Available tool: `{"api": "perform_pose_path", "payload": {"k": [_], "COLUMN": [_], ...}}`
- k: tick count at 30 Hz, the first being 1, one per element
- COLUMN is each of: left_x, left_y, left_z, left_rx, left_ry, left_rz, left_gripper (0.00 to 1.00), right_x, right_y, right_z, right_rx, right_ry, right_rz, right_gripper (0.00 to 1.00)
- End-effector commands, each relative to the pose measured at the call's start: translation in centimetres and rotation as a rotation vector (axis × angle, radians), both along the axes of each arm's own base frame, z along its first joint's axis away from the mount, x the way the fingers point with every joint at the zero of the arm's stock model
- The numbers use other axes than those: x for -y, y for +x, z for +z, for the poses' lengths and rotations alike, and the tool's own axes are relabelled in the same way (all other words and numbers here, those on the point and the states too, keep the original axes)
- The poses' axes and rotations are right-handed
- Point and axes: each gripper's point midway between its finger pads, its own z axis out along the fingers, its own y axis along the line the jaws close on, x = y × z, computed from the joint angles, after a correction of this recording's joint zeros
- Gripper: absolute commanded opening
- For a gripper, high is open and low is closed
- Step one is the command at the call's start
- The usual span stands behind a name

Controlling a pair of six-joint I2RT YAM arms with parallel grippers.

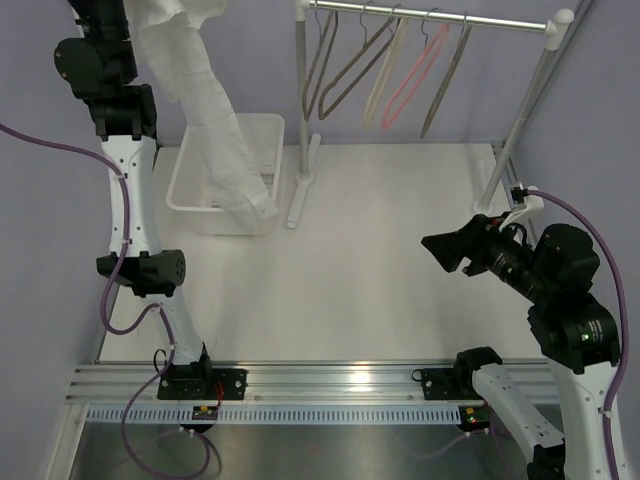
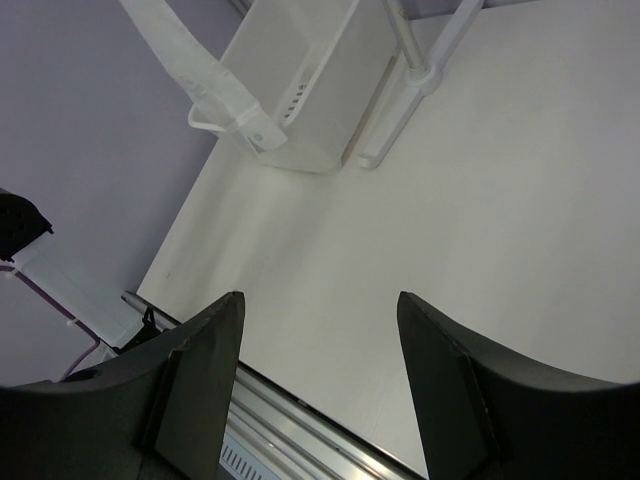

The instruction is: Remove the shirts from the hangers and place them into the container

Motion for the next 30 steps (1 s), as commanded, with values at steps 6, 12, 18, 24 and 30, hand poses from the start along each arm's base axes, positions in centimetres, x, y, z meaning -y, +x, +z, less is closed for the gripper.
{"api": "perform_pose_path", "payload": {"k": [6, 12, 18, 24, 30], "left_x": [-2.6, -2.7, 1.5, 7.4, 9.4], "left_y": [-5.8, -1.4, 6.8, 11.9, 13.5], "left_z": [3.8, 1.4, -5.6, -14.1, -19.4], "left_rx": [0.241, 0.179, -0.067, -0.378, -0.58], "left_ry": [-0.006, -0.005, 0.059, 0.086, 0.065], "left_rz": [0.011, -0.014, -0.153, -0.21, -0.155], "left_gripper": [0.0, 0.0, 0.0, 0.0, 0.0], "right_x": [-1.1, -1.5, -1.7, -1.9, -1.7], "right_y": [1.0, 1.2, 1.0, -0.3, -2.1], "right_z": [0.0, -0.2, 0.3, 0.7, 1.8], "right_rx": [0.004, 0.009, 0.013, 0.019, 0.046], "right_ry": [0.008, 0.01, 0.028, 0.051, 0.056], "right_rz": [0.059, 0.084, 0.096, 0.113, 0.128], "right_gripper": [0.7, 0.71, 0.71, 0.71, 0.71]}}
